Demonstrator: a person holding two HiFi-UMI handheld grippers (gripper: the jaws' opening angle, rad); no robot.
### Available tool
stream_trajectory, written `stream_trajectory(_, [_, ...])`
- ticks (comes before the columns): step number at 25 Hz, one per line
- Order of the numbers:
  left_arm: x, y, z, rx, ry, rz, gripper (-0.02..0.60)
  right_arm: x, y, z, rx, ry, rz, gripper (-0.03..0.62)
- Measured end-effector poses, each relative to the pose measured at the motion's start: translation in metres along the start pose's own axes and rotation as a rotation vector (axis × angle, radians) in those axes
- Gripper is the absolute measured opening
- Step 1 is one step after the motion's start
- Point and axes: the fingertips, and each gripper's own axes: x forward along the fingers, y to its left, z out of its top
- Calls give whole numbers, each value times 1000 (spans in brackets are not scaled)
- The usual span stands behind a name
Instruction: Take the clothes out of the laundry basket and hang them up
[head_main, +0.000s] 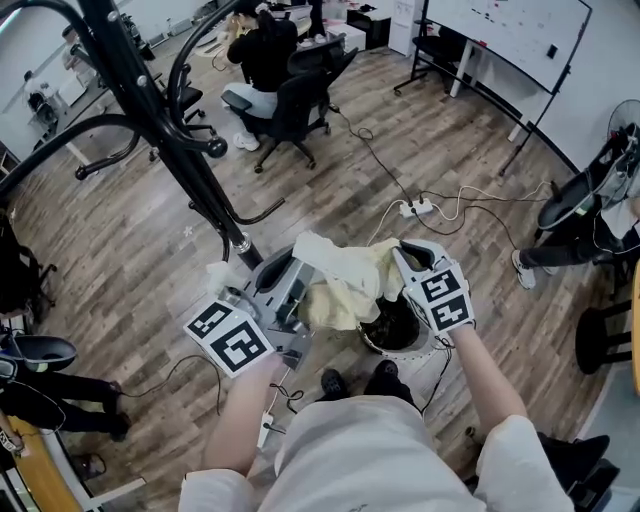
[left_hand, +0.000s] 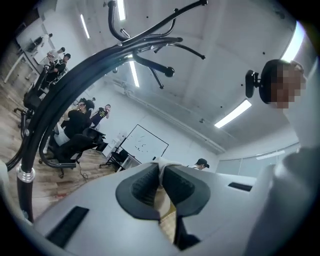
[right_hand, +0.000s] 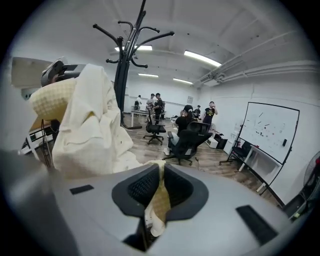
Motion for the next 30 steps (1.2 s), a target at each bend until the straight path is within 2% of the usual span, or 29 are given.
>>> stream_trajectory(6, [-9,11,26,-67,-89,44,31,-3,24,20,-22,-65,53,60])
stream_trajectory(9, [-9,12,41,-64,-107,48,31,-20,36,56,-20,-189,103,51])
stream_trajectory(13, [-4,17,49,-64,-96,89,29,-68,82,116,-56,-462,330,55])
stream_trajectory(15, [-4,17,51,-63,-99,92,30,-87,107,133,-63,-551,440,74])
stream_trajectory(17, [-4,16,58,-56,-107,101,31,-99,124,142,-63,-592,519,102])
stream_trajectory(21, [-6,15,75,-42,-123,124,31,-109,138,150,-32,-633,622,140])
stream_trajectory(23, [-8,15,84,-38,-140,128,31,-111,147,152,-37,-637,676,208])
stream_trajectory(24, [-10,15,89,-38,-149,126,31,-109,151,153,-51,-631,679,230])
stream_trajectory(27, [-15,13,100,-41,-173,118,31,-89,156,156,-88,-601,589,224])
stream_trajectory(30, [-20,10,105,-35,-183,117,31,-80,159,167,-51,-625,582,201])
